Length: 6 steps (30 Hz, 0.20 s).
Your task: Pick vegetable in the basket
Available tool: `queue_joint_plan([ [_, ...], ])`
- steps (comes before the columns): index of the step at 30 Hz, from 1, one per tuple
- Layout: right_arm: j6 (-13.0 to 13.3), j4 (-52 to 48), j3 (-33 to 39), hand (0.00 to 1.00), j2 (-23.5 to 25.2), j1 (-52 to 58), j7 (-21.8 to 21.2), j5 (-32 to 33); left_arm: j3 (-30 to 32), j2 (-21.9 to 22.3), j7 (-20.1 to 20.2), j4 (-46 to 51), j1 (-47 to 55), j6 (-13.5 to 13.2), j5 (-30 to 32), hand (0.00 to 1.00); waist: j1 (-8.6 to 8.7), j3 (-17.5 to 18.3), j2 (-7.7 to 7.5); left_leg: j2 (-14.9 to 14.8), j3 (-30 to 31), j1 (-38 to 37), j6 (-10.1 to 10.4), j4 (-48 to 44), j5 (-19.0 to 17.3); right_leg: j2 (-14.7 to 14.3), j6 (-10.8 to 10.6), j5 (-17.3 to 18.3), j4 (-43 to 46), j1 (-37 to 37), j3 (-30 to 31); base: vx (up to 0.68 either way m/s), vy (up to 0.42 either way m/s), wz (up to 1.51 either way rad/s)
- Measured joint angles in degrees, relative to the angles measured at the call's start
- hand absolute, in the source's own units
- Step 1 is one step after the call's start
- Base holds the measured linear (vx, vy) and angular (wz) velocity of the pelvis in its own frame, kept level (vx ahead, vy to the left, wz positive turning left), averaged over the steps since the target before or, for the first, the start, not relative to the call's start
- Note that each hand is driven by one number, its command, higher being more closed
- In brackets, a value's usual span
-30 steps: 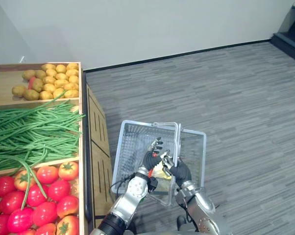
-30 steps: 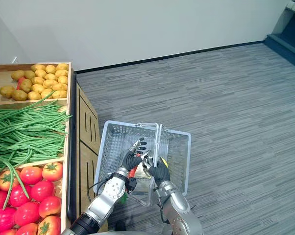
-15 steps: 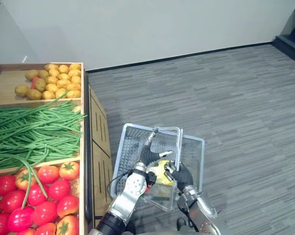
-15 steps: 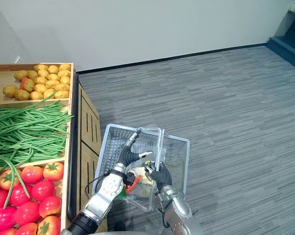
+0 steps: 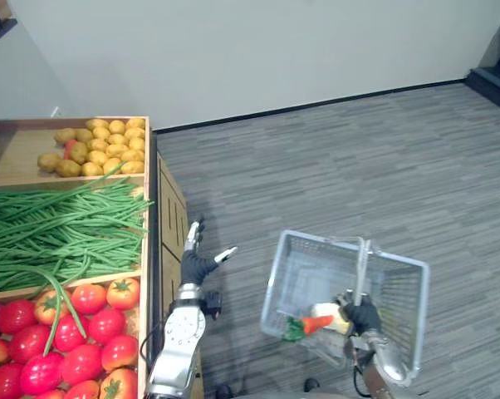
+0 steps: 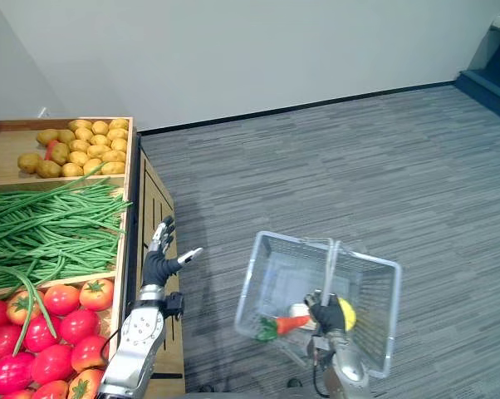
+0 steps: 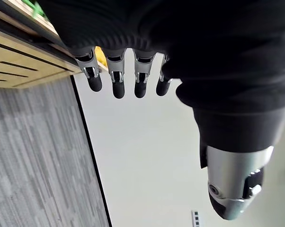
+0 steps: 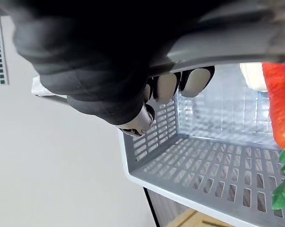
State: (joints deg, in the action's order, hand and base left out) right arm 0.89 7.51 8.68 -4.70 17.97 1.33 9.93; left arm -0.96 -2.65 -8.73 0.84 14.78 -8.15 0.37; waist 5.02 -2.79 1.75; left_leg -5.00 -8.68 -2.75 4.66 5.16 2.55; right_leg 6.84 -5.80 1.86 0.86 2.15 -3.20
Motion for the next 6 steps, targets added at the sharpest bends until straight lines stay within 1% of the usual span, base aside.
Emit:
queue_joint_plan([
  [1,0.02,1.85,1.11,1.00,-0.78,-0.15,0.00,-1.70,0.85,-0.44,1.28,-2.15,0.49,0.13,-1.09,0.00,-0.51,0.00,0.00,0.00,0.26,-0.10,0.00,-0.08,0.00,0.01,0.01,0.06,-0.01,0.30,-0.23,-0.03,-0.005,0.10],
  [2,0.01,2.67,1.35,1.00,-0.88,-0.15,0.03,-2.11,1.10,-0.75,1.82,-3.44,0.50,0.17,-1.47,0.00,-0.84,0.00,-0.01,0.03,0.49,-0.12,-0.06,-0.09,0.15,0.04,0.02,0.07,-0.01,0.40,-0.55,-0.04,-0.007,0.19],
  [4,-0.10,5.40,2.81,1.00,-1.20,-0.15,0.05,-4.13,1.70,-2.45,3.77,-7.77,0.64,0.73,-2.02,0.00,-1.05,-0.06,-0.10,0.01,0.97,0.25,-0.06,0.08,0.65,0.05,0.11,0.22,0.03,0.53,-1.72,-0.03,-0.008,0.22],
  [6,-0.17,6.89,2.84,1.00,-1.28,-0.19,0.05,-5.66,1.91,-3.24,5.06,-9.54,1.58,1.43,-1.96,0.00,-1.31,-0.06,-0.10,0.05,1.37,0.24,-0.04,0.08,0.69,0.07,0.07,0.36,0.17,0.57,-1.92,-0.02,-0.002,0.05],
])
